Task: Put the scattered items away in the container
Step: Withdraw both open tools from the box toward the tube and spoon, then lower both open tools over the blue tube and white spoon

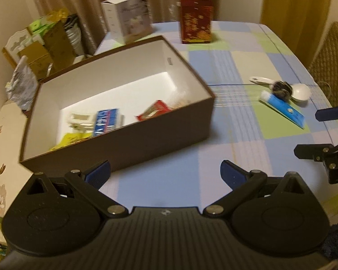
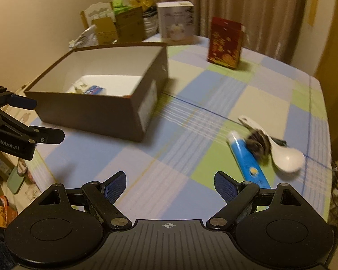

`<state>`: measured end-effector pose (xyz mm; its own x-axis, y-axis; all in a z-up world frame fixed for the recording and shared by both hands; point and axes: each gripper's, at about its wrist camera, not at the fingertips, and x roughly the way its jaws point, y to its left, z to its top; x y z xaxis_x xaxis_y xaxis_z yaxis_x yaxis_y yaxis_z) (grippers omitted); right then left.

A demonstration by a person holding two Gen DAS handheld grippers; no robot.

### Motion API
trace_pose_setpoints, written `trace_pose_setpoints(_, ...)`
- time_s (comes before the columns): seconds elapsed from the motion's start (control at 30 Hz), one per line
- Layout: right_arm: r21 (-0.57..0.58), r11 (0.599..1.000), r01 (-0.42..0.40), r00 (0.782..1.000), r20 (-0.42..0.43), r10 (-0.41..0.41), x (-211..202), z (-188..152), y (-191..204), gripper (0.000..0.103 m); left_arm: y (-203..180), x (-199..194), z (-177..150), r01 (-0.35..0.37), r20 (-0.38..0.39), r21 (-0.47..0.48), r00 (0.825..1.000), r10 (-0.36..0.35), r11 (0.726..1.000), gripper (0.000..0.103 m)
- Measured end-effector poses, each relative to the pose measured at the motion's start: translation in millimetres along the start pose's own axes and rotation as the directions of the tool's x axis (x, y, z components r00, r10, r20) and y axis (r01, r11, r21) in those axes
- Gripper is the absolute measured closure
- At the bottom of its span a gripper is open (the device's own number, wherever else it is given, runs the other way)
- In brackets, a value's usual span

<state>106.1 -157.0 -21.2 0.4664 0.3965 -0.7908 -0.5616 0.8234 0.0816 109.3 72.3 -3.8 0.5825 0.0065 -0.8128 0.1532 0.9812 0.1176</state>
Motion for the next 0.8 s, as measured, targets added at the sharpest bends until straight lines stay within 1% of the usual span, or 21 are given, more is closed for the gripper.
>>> trace_pose_setpoints(0.3,0.093,0.993,0.066,0.998,-0.001,-0.067,-16,-17,-36,0.012,-45,15,16,0.082,0.007,0.091,0.997,-0.083,0.993,0.001)
trace_pose_setpoints(0.53,0.168,0.979,0.116,0.993,-0.012,-0.116,-24,-30,-64,0.012,-77,27,28,0.139,0.008,0.154,0.990,-0.142,0.978,0.001)
trace_pose_setpoints(0.8,0.210,0.967,0.147,0.989,-0.058,-0.137,-16,-37,-94,0.012,-107,46,41,0.180,-0.007,0.197,0.983,-0.183,0.964,0.001)
